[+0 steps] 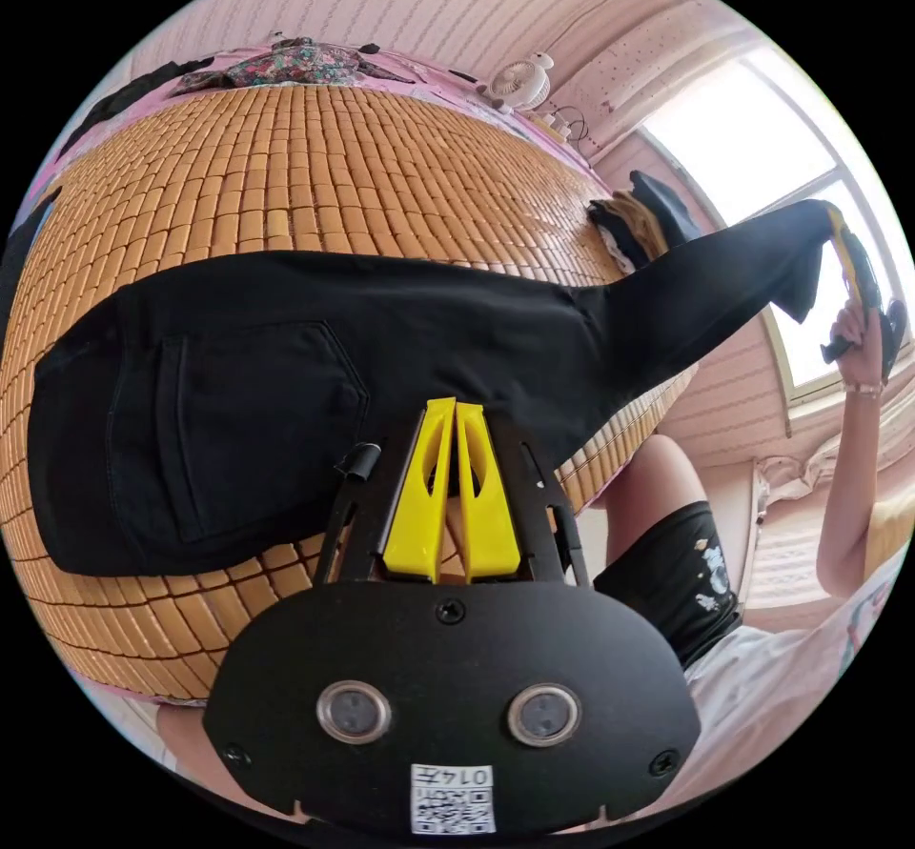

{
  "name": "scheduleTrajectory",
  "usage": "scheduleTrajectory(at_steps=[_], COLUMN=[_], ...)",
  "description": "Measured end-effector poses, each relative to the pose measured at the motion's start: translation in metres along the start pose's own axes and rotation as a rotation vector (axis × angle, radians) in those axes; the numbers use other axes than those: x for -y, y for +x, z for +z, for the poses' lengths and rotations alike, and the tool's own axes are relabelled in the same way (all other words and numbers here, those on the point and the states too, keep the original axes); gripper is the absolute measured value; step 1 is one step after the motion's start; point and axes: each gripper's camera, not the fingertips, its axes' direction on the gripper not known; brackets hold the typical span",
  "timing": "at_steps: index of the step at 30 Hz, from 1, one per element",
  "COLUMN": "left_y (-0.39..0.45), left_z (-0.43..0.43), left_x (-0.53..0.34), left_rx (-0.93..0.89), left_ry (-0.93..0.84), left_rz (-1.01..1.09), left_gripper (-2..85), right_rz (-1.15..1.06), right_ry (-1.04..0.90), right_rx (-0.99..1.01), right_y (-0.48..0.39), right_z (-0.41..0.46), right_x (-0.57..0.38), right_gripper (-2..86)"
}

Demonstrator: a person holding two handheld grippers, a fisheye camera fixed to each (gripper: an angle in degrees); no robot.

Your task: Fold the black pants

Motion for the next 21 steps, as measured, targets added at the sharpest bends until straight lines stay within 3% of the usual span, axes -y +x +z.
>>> scheduleTrajectory(at_steps=[3,6,9,12,16,21], left_y=[-0.004,-0.029,-0.074,-0.108,-0.108,-0.066], left_z=[-0.041,-0.094,-0.134,-0.158,-0.165,-0.147], left_x=[-0.012,-0.045,-0.086,-0.122,-0.138,-0.114], left_rx=[-0.037,0.035,0.086,0.111,0.1,0.099], left_ry=[0.131,0.237,0.281,0.302,0.327,0.294], left_rz=[-0.029,-0.112,-0.283,-0.425,-0.402,-0.147], left_gripper=[-0.6,-0.5,-0.4,0.6,3.0,5.8], right_rz=[-0.154,-0.273,-0.268,-0.196,-0.191,0.001], right_ry=[-0.117,-0.306,-0.595,-0.685,-0.698,-0.643], right_rx=[0.279,0.451,0.514,0.603,0.531,0.304], right_y=[-0.071,-0.139,-0.171,-0.17,-0.154,-0.095], right_z=[0.07,0.163,0.249,0.275,0.276,0.285], right_x=[0.002,-0.033,-0.087,-0.11,-0.112,-0.108], right_gripper=[2.2,2.8,4.1,5.4,7.1,10.0])
